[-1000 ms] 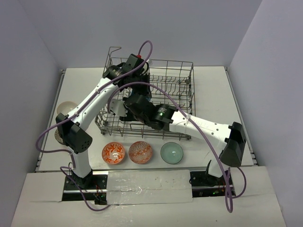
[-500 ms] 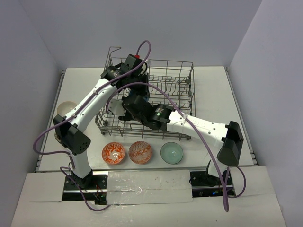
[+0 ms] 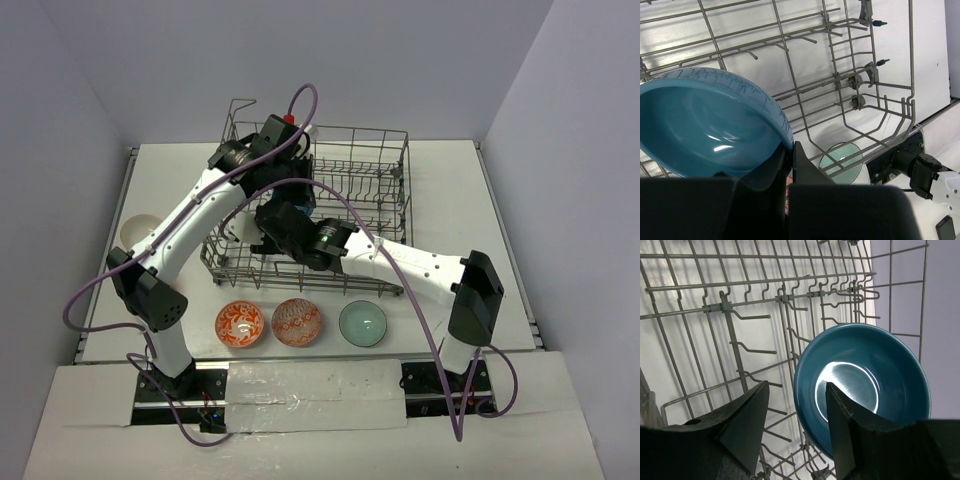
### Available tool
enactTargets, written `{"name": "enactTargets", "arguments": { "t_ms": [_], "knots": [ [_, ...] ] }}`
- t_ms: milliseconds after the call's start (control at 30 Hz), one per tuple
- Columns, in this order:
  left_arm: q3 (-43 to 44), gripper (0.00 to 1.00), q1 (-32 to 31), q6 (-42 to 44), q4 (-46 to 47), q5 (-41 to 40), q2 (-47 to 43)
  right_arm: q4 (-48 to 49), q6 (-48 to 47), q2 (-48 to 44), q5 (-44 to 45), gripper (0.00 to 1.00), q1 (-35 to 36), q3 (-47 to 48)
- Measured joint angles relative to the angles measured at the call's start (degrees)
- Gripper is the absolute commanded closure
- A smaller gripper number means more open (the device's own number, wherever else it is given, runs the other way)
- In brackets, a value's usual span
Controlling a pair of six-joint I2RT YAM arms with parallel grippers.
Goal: Load the bowls into the dish rack
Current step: Pass from the left arm to the right
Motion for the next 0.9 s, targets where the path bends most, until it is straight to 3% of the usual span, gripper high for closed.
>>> {"name": "enactTargets", "arguments": {
  "t_ms": [267, 400, 733, 900],
  "knots": [
    [0.0, 1.0, -0.3, 0.6, -0.5, -0.4, -1.0, 0.3, 0.0, 1.7, 2.3, 0.47, -1.2, 0.0],
    [-0.1, 1.0, -0.3, 0.7, -1.0, -0.4, -1.0, 1.7, -0.2, 2.4, 4.3, 0.63, -1.2, 0.0],
    [-0.4, 1.0, -0.9, 2.3, 0.0, -0.5, -1.3, 2.3, -0.4, 3.0, 4.7, 0.74, -1.2, 0.4],
    [-0.8, 1.0, -1.2, 2.9, 0.3, -0.9, -1.3, 2.3, -0.5, 3.1, 4.2, 0.87, -1.2, 0.4]
  ]
}}
